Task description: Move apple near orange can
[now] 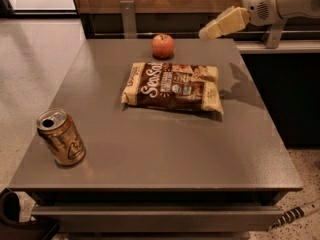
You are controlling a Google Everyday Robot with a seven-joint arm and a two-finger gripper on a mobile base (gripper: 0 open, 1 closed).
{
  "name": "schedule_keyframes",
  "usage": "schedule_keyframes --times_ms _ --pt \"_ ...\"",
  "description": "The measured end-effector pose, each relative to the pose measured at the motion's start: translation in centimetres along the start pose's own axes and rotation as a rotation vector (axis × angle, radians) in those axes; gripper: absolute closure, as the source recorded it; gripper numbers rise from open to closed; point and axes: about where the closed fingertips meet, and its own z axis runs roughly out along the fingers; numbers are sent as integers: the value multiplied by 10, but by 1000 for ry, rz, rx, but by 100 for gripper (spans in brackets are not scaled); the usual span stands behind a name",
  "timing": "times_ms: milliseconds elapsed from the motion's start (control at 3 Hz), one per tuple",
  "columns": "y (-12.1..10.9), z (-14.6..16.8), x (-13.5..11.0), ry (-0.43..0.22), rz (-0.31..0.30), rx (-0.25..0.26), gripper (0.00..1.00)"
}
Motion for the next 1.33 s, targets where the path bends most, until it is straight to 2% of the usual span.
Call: schedule_keyframes --times_ms 333,667,1000,1333 --pt "5 25 -2 -47 96 -23 0" --pt "5 25 -2 -47 96 -23 0" --pt "4 62 5 -37 125 -55 0" --pt "7 131 18 1 161 -100 0"
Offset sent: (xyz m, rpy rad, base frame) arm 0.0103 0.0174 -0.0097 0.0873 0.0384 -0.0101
